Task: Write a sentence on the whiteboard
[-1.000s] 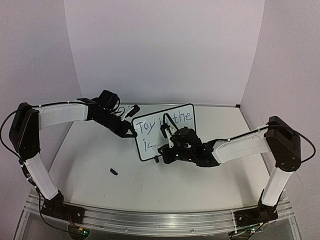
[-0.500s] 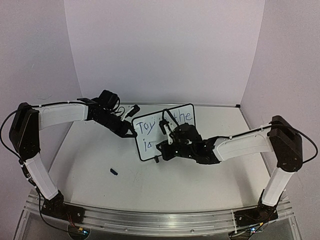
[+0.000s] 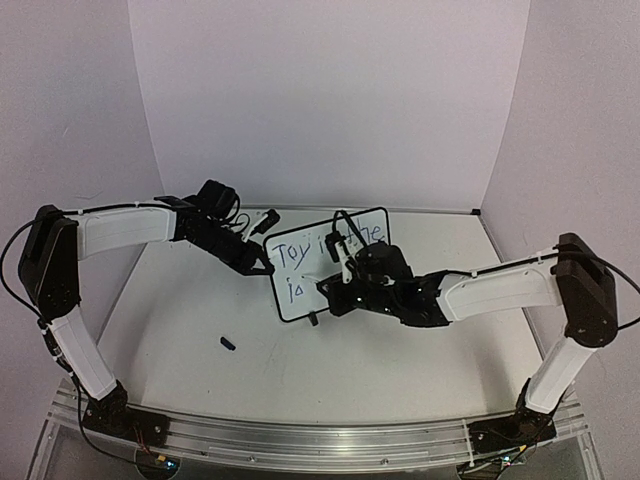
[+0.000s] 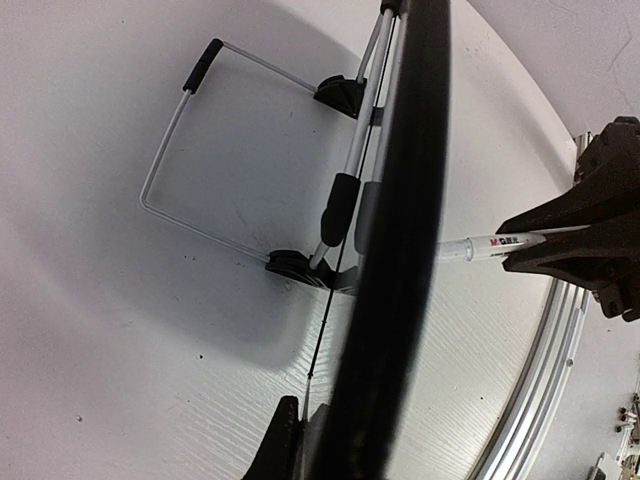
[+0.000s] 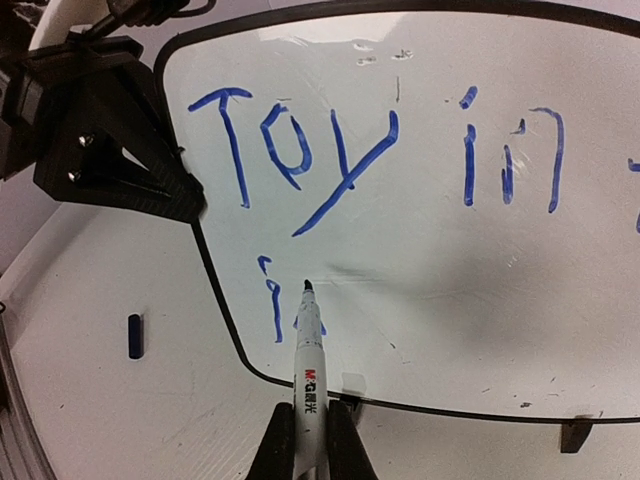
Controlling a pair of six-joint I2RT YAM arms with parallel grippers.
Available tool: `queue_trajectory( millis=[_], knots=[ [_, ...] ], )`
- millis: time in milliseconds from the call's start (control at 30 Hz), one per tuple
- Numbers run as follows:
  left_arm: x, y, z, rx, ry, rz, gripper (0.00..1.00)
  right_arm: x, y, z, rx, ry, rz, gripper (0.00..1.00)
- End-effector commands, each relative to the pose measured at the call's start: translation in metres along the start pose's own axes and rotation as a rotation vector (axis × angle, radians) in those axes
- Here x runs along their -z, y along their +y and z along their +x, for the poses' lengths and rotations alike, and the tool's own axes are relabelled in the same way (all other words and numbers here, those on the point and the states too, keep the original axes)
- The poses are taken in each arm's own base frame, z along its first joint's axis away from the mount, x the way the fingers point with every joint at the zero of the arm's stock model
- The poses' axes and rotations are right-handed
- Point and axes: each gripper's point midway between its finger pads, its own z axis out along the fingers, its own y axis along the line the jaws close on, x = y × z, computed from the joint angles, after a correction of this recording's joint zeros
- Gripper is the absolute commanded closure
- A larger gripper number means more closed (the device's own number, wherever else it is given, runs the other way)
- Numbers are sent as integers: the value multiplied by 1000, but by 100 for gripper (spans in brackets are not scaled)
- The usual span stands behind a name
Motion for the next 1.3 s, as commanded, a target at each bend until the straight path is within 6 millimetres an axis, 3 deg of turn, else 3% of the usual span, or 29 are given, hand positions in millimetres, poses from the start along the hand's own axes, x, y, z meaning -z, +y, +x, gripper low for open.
queue_trajectory(
  millis=[0,533,933,1267],
  knots=[
    [-8,10,7,15,47,-50,100,-9,-5,0,-6,-6,25,100],
    [-8,9,7,14,47,-48,100,-17,-16,6,-20,12,55,100],
    [-8,9,7,14,47,-46,100,-20,-22,31,-32,80,69,100],
    [-8,9,7,14,47,-48,100,-20,-27,40,-33,113,94,100]
  ],
)
